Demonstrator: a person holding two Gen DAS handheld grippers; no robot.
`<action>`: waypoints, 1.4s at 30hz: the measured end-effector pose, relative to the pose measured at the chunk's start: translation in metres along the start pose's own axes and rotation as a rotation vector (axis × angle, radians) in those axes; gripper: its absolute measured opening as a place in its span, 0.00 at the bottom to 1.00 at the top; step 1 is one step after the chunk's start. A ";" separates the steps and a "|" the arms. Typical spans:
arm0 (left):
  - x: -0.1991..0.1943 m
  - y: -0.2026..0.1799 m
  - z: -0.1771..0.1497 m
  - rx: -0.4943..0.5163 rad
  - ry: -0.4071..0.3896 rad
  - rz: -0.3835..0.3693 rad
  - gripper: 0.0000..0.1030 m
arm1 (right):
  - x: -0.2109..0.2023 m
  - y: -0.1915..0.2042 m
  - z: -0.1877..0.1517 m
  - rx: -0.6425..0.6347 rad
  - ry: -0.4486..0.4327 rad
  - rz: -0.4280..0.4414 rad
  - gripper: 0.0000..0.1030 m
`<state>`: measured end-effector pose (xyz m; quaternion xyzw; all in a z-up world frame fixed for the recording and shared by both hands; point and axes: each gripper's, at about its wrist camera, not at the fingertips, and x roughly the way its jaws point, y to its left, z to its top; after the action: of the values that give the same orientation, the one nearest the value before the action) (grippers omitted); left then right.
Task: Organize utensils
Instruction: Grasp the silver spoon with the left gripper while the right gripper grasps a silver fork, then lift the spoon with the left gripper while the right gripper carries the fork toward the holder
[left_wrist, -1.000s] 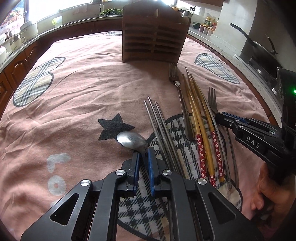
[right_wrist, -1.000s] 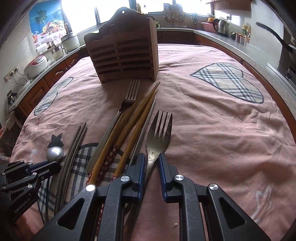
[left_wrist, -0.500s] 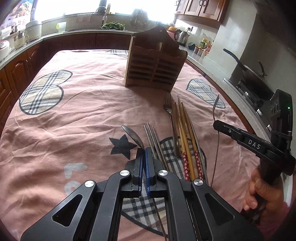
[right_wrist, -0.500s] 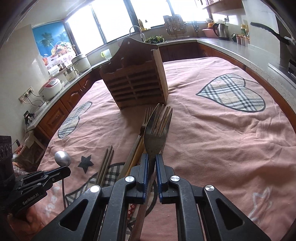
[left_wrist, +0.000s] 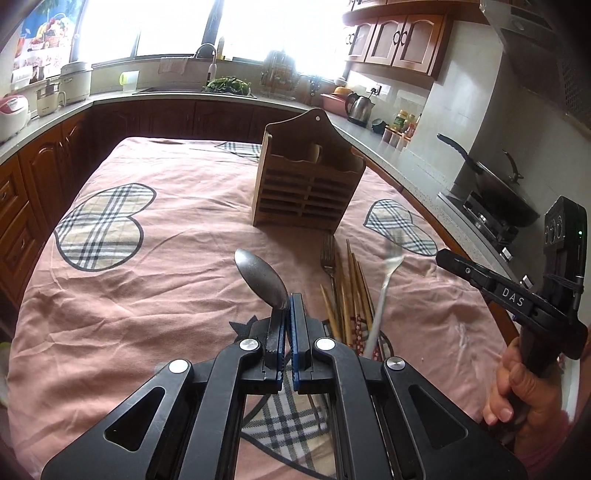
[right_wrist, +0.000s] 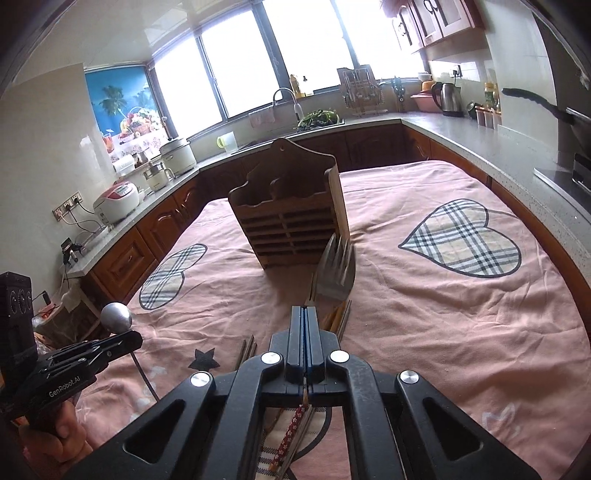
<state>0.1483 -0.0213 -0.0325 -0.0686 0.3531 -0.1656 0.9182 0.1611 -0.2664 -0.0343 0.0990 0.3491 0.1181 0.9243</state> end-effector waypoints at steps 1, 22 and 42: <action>0.000 0.000 0.002 0.001 -0.004 0.002 0.02 | -0.001 0.001 0.002 -0.008 -0.010 -0.006 0.00; 0.022 0.018 0.024 -0.046 0.011 0.021 0.02 | 0.140 -0.083 0.004 0.167 0.205 -0.056 0.31; 0.018 0.002 0.047 -0.013 -0.030 -0.008 0.02 | 0.039 -0.042 0.053 0.048 -0.051 0.015 0.02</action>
<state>0.1930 -0.0256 -0.0092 -0.0786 0.3401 -0.1657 0.9223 0.2312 -0.3006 -0.0308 0.1266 0.3275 0.1139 0.9294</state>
